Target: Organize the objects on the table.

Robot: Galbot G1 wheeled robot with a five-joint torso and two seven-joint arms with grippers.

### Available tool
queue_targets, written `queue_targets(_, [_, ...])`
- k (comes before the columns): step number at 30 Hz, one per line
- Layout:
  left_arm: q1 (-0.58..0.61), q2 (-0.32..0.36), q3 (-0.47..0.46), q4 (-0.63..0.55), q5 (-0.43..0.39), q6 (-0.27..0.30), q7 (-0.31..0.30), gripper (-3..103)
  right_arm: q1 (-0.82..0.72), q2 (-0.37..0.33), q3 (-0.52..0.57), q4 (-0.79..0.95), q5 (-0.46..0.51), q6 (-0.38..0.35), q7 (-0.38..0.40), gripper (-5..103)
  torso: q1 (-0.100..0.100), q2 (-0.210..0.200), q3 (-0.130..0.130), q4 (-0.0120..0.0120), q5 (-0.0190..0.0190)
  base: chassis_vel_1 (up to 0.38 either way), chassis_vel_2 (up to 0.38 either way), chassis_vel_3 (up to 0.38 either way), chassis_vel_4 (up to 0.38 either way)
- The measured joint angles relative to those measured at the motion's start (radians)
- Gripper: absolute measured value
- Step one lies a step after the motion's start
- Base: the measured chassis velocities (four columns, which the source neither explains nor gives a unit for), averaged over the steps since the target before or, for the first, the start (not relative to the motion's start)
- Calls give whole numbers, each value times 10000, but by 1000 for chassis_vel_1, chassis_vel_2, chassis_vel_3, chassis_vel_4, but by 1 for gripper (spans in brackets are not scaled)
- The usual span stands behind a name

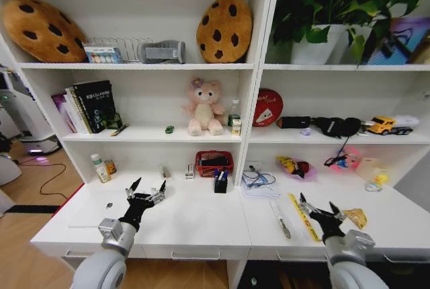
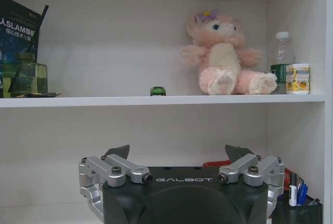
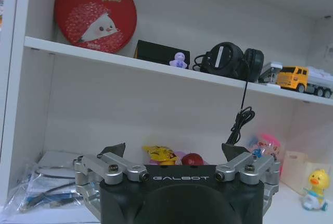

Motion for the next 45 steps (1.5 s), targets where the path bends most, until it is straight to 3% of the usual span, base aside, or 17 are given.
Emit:
queue_targets(3, [0,0,0,0,0,0,0,100,-91,48,255,123,-233,-57,-441,100,0,0,0,0,-2,0,0,0,0])
queue_targets(13, [0,0,-1,0,0,0,-2,100,-261,361,413,300,-407,-72,-698,100,0,0,-1,1,-4,-29,-36,32,38])
queue_targets(24, [0,0,-1,0,0,0,-2,100,-291,401,429,388,-534,-89,-698,100,1,-1,0,-1,4,-186,-182,174,184])
queue_targets(25, [0,0,0,0,0,0,-2,100,-309,414,422,407,-545,-93,-698,100,0,0,0,2,-8,-254,-230,241,232])
queue_targets(27, [0,0,-1,0,0,0,-3,100,-321,447,404,431,-581,-139,-698,100,-1,1,-2,3,5,-237,-231,237,252])
queue_targets(28, [-1,0,-1,1,-1,0,-5,100,-314,458,393,431,-608,-174,-692,100,4,-2,0,-3,-8,-271,-282,237,252])
queue_targets(30, [0,0,0,0,0,0,-3,100,-294,463,348,416,-641,-244,-671,100,3,-1,0,1,5,-271,-284,260,271])
queue_targets(33, [0,0,0,0,0,0,-4,100,-292,497,211,354,-490,-412,-465,100,-1,0,-2,3,-13,-308,-334,340,309])
queue_targets(38, [0,-1,2,0,0,0,8,100,-158,571,-57,4,-148,-1238,566,100,0,0,-1,0,9,-231,-306,249,252])
queue_targets(40, [1,-1,1,0,0,0,8,100,13,529,-128,-172,671,-2249,967,100,-2,1,-1,1,-4,-88,-162,163,174])
queue_targets(41, [0,-2,2,-1,0,0,8,100,191,433,-167,-412,1134,-2677,997,100,-1,0,-1,-2,9,-5,-114,32,14])
queue_targets(45, [-2,0,1,0,0,0,7,100,506,133,-172,-999,1266,-2867,256,100,-1,0,0,-5,-4,7,-24,10,-46])
